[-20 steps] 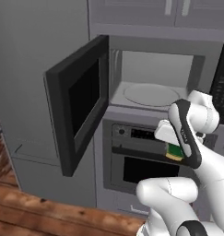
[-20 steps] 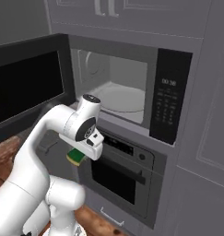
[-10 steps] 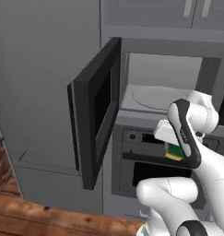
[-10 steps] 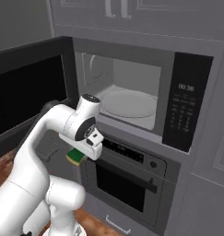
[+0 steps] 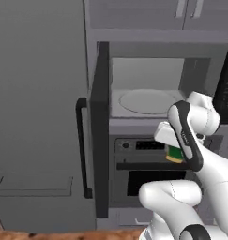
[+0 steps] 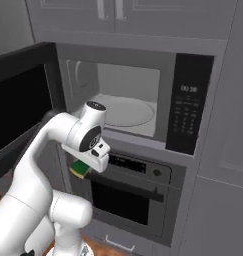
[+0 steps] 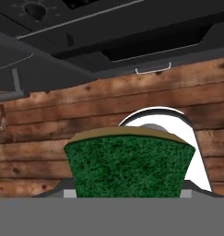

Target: Place the sponge inside the microwave to prepare for sanitizing.

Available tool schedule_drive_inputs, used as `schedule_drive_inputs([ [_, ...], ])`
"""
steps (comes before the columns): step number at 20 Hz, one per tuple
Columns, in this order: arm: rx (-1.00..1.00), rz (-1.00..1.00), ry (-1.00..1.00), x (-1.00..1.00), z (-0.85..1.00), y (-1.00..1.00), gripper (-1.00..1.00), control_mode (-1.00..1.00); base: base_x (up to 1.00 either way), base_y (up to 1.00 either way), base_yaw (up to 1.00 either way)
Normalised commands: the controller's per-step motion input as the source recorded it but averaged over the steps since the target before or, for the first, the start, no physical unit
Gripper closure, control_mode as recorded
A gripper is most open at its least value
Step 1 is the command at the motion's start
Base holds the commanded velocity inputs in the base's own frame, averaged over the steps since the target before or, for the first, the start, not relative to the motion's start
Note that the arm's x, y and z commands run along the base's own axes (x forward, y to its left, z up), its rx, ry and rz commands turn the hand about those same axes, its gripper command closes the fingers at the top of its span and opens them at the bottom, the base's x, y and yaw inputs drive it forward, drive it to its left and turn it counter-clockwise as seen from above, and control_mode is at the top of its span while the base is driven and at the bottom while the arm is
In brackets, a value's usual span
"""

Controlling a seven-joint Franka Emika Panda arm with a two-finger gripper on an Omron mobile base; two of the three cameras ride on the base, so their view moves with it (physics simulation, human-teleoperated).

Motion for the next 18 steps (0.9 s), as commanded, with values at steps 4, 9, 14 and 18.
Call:
schedule_drive_inputs([
  [4,0.00,0.00,0.00,0.00,0.00,0.00,1.00,1.00,0.31,0.10,-0.58],
  [9,0.00,0.00,0.00,0.00,0.00,0.00,1.00,1.00,0.31,0.13,-0.14],
  [14,0.00,0.00,0.00,0.00,0.00,0.00,1.00,1.00,0.21,0.01,0.04],
  [18,0.00,0.00,0.00,0.00,0.00,0.00,1.00,1.00,0.25,-0.08,0.16],
])
